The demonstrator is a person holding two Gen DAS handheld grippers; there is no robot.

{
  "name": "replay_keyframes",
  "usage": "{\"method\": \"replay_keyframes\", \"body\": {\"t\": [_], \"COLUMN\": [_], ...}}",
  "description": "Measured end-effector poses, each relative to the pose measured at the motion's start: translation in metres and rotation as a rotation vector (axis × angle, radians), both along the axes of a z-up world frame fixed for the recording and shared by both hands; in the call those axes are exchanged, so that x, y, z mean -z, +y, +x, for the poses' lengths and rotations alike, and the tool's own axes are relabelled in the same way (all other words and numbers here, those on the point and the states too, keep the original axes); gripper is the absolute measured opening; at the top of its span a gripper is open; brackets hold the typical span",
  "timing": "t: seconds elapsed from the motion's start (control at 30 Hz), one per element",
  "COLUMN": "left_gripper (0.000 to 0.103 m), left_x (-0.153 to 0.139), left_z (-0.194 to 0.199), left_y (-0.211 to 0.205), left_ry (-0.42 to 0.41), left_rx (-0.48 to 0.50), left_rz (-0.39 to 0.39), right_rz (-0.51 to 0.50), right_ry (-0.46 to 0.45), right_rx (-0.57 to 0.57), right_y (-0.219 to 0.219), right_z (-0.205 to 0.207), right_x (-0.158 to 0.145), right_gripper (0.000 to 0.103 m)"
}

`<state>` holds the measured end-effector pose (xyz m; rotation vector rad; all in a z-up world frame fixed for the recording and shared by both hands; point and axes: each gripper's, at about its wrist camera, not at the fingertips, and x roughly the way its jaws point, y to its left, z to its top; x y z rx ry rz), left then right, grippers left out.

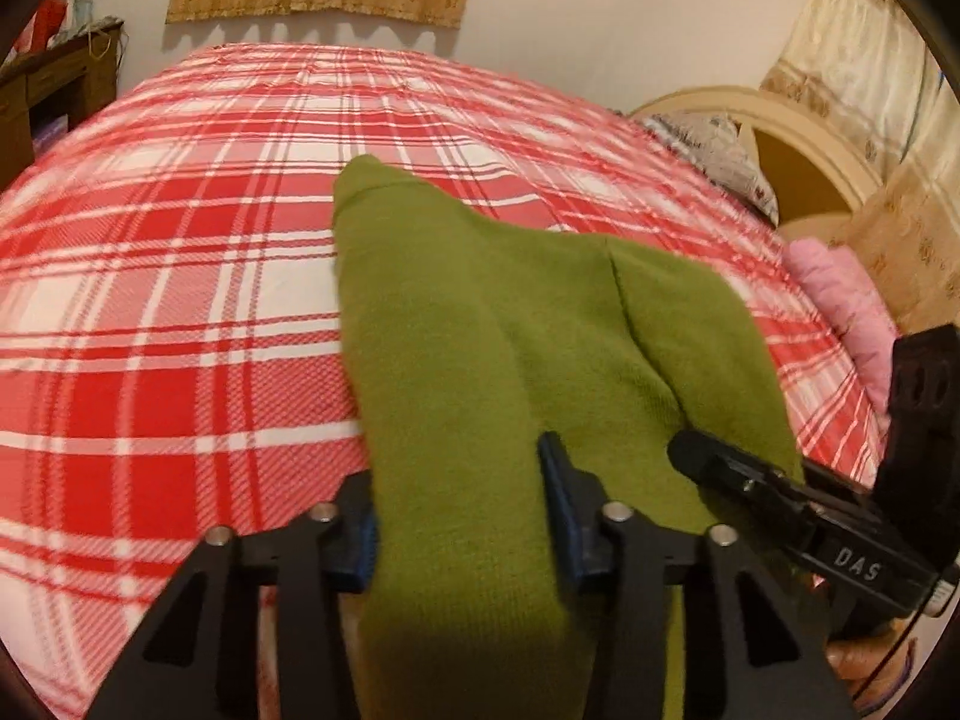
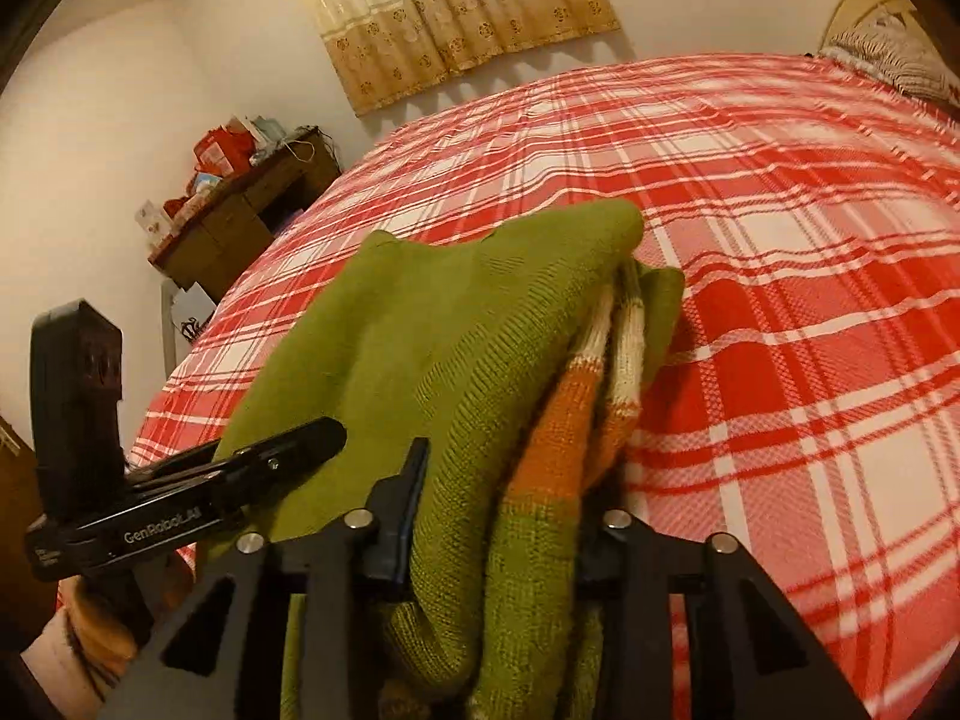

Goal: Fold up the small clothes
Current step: 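Lift the bundle with both tools and carry it toward the bed's foot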

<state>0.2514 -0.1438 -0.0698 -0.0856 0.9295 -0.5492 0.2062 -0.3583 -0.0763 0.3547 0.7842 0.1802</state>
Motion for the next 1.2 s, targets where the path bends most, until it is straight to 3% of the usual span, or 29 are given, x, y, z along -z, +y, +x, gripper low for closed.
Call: {"method": "replay_keyframes", "body": {"t": [0.07, 0.27, 0.33, 0.37, 0.43, 0.5, 0.57, 0.63, 0.7, 0.73, 0.83, 0.93, 1.1, 1.2], "left_gripper": [0.042, 0.044, 0.058, 0.062, 0.08, 0.091, 0.093, 0.085, 0.064, 0.06, 0.048, 0.039, 0.036, 0.036], "left_x": [-0.008, -0.007, -0.004, -0.004, 0.0, 0.007, 0.012, 0.012, 0.008, 0.005, -0.001, -0.008, -0.025, -0.035], "left_z": [-0.013, -0.067, -0.075, -0.075, -0.069, -0.059, -0.052, -0.049, -0.054, -0.059, -0.067, -0.075, -0.093, -0.102], "left_y": [0.002, 0.028, 0.031, 0.028, 0.023, 0.019, 0.019, 0.018, 0.014, 0.011, 0.007, 0.007, 0.022, 0.03], "left_ry": [0.027, 0.155, 0.137, 0.114, 0.091, 0.089, 0.107, 0.103, 0.071, 0.034, -0.024, -0.066, -0.137, -0.177], "left_rx": [0.03, 0.102, 0.087, 0.079, 0.041, 0.014, -0.001, -0.014, 0.026, 0.031, 0.019, 0.001, -0.02, -0.043], "left_rz": [0.053, 0.067, 0.065, 0.069, 0.095, 0.097, 0.075, 0.055, 0.033, 0.056, 0.094, 0.111, 0.112, 0.123], "right_rz": [0.044, 0.102, 0.127, 0.135, 0.181, 0.228, 0.25, 0.258, 0.237, 0.211, 0.114, -0.04, -0.112, -0.094], "right_ry": [0.016, 0.1, 0.113, 0.108, 0.11, 0.117, 0.121, 0.097, 0.066, 0.062, 0.058, 0.001, -0.101, -0.147], "right_rx": [-0.009, -0.109, -0.099, -0.083, -0.028, 0.001, 0.003, -0.01, -0.013, -0.004, -0.005, 0.005, 0.0, -0.009], "right_y": [0.001, 0.011, 0.009, 0.007, -0.002, -0.008, -0.01, -0.01, -0.007, -0.003, 0.013, 0.036, 0.062, 0.077], "right_z": [-0.011, -0.082, -0.095, -0.1, -0.098, -0.092, -0.08, -0.07, -0.066, -0.066, -0.07, -0.084, -0.111, -0.126], "right_x": [-0.005, -0.003, 0.006, 0.01, 0.018, 0.024, 0.031, 0.034, 0.036, 0.035, 0.022, 0.0, -0.033, -0.048], "right_gripper": [0.034, 0.034, 0.035, 0.039, 0.047, 0.056, 0.064, 0.065, 0.065, 0.064, 0.042, 0.038, 0.037, 0.037]}}
